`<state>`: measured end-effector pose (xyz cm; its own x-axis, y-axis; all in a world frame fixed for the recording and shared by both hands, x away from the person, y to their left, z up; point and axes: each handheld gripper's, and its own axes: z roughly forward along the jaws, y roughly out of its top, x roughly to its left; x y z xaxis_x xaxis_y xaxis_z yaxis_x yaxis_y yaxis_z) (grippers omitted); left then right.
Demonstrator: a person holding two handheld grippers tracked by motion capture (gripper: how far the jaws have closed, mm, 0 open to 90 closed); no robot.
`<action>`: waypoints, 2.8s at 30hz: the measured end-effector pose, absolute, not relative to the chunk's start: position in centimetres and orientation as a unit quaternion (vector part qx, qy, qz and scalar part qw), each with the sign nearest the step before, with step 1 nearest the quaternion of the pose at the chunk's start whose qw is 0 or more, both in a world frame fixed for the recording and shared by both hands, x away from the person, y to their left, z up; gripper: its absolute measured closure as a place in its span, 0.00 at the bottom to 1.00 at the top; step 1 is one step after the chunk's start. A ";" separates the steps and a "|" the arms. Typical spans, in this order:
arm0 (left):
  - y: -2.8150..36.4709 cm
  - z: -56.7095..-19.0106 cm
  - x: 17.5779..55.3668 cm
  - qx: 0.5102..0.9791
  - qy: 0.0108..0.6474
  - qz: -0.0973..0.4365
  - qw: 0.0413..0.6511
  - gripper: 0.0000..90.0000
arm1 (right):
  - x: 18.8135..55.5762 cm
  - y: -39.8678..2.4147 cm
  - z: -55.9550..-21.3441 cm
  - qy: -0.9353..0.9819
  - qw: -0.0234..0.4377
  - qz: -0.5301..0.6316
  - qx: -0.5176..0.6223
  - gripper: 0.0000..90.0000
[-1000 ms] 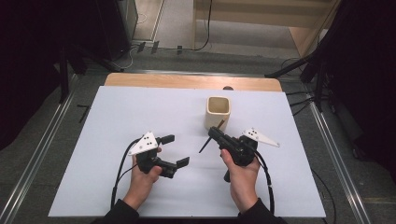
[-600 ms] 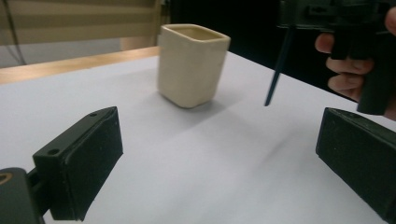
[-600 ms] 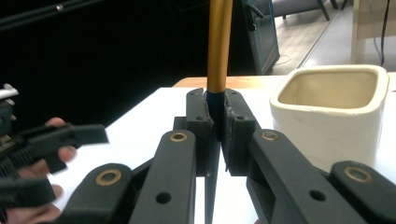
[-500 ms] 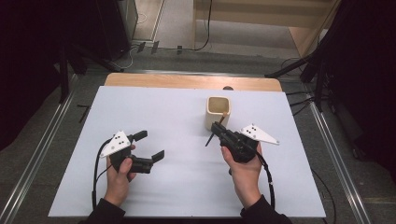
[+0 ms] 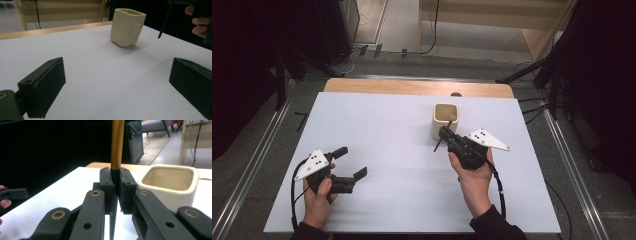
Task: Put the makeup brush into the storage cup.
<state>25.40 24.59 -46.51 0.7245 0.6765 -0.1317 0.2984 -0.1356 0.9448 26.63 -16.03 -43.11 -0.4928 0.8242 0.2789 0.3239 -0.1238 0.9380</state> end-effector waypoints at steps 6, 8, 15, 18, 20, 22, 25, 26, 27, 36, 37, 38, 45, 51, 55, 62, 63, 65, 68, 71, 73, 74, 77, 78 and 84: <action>25.7 -46.7 25.0 0.734 0.337 0.176 0.563 0.01 | 27.2 -16.5 -42.4 0.624 0.222 0.593 0.458 0.94; 26.0 -46.8 24.9 0.736 0.336 0.179 0.560 0.01 | 27.4 -16.8 -42.2 0.622 0.227 0.592 0.459 0.94; 26.6 -46.9 24.5 0.731 0.335 0.178 0.567 0.01 | 28.6 -17.5 -41.1 0.617 0.240 0.592 0.460 0.94; 26.7 -46.9 24.2 0.729 0.334 0.180 0.569 0.01 | 29.1 -17.5 -40.8 0.618 0.245 0.590 0.458 0.94; 26.9 -47.0 24.2 0.729 0.334 0.180 0.570 0.01 | 29.5 -17.5 -40.7 0.619 0.250 0.589 0.456 0.94; 27.2 -47.2 24.2 0.729 0.338 0.180 0.567 0.01 | 29.9 -17.6 -40.6 0.618 0.252 0.587 0.457 0.94; 27.6 -47.3 24.1 0.726 0.342 0.181 0.568 0.01 | 30.6 -17.8 -40.7 0.616 0.257 0.584 0.461 0.94; 27.7 -47.3 24.1 0.725 0.343 0.181 0.570 0.01 | 30.8 -18.0 -40.7 0.615 0.259 0.583 0.463 0.94; 27.8 -47.3 24.1 0.724 0.343 0.183 0.569 0.01 | 31.0 -18.1 -40.6 0.613 0.261 0.582 0.465 0.94; 28.0 -47.3 24.0 0.721 0.345 0.186 0.572 0.01 | 32.4 -18.7 -40.0 0.608 0.279 0.581 0.463 0.94; 28.0 -47.3 24.0 0.721 0.343 0.188 0.573 0.01 | 32.5 -18.7 -39.9 0.609 0.280 0.580 0.463 0.94; 28.1 -47.3 24.0 0.721 0.342 0.189 0.573 0.01 | 32.6 -18.6 -39.8 0.611 0.282 0.577 0.463 0.94; 28.5 -47.3 24.0 0.717 0.344 0.192 0.574 0.01 | 33.4 -18.8 -40.2 0.614 0.294 0.566 0.465 0.94; 28.7 -47.3 24.0 0.718 0.345 0.194 0.573 0.01 | 33.9 -18.9 -40.8 0.625 0.300 0.551 0.463 0.94; 28.8 -47.3 24.1 0.718 0.345 0.195 0.572 0.01 | 34.1 -18.7 -41.3 0.629 0.299 0.546 0.466 0.94; 28.7 -47.4 24.1 0.719 0.344 0.194 0.573 0.01 | 34.6 -18.7 -42.5 0.636 0.295 0.531 0.477 0.94; 28.7 -47.4 24.1 0.719 0.344 0.194 0.573 0.01 | 34.7 -18.7 -42.7 0.637 0.294 0.529 0.478 0.94; 28.7 -47.4 24.1 0.719 0.343 0.194 0.572 0.01 | 34.8 -18.7 -43.0 0.642 0.291 0.524 0.479 0.94; 28.7 -47.4 24.1 0.721 0.343 0.195 0.570 0.01 | 34.9 -18.6 -43.4 0.647 0.289 0.518 0.480 0.94; 28.6 -47.4 24.1 0.721 0.342 0.196 0.570 0.01 | 35.0 -18.5 -44.0 0.646 0.293 0.509 0.487 0.94; 28.6 -47.4 24.1 0.721 0.341 0.196 0.570 0.01 | 35.1 -18.6 -44.4 0.646 0.292 0.504 0.493 0.94; 28.6 -47.4 24.1 0.721 0.341 0.196 0.571 0.01 | 35.1 -18.6 -44.6 0.647 0.293 0.501 0.494 0.94; 28.6 -47.4 24.1 0.722 0.341 0.195 0.570 0.01 | 35.1 -18.7 -45.1 0.649 0.289 0.498 0.496 0.94; 28.6 -47.4 24.1 0.722 0.341 0.195 0.570 0.01 | 35.1 -18.7 -45.2 0.652 0.288 0.496 0.497 0.93; 28.5 -47.4 24.0 0.723 0.338 0.196 0.569 0.01 | 34.7 -18.7 -44.9 0.649 0.287 0.496 0.501 0.82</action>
